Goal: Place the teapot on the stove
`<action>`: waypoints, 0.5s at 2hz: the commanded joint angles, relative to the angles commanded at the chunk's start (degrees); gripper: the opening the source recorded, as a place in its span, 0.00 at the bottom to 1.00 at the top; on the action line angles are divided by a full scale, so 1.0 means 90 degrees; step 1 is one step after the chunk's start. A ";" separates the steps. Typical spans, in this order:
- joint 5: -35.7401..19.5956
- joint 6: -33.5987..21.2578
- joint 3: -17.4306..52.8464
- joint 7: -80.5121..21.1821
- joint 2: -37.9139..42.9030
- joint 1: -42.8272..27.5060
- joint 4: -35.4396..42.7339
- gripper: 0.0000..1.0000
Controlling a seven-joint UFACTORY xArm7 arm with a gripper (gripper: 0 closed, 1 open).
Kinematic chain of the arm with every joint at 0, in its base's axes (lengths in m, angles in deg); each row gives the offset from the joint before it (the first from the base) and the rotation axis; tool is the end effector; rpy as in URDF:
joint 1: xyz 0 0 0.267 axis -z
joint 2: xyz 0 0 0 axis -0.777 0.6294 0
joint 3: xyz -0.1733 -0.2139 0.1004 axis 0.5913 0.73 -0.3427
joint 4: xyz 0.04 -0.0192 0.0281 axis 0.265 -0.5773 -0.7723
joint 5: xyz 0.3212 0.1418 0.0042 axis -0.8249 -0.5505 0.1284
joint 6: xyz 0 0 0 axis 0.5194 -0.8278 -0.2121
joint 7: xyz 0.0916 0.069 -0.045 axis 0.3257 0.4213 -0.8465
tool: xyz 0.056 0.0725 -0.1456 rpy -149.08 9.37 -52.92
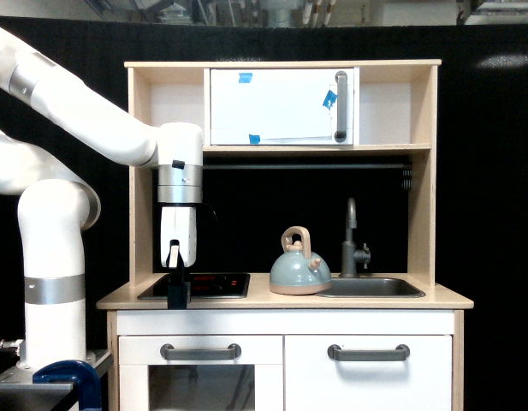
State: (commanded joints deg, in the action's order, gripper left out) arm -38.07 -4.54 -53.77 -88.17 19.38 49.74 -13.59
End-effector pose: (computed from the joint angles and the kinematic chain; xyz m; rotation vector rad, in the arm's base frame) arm 0.2189 0.0020 0.1100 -3.1297 -0.1230 -0.0270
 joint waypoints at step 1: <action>0.0426 0.0586 0.0767 -0.1635 0.0725 -0.0037 0.0556 1.00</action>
State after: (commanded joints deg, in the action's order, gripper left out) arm -34.24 0.73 -46.87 -102.89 25.90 49.40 -8.59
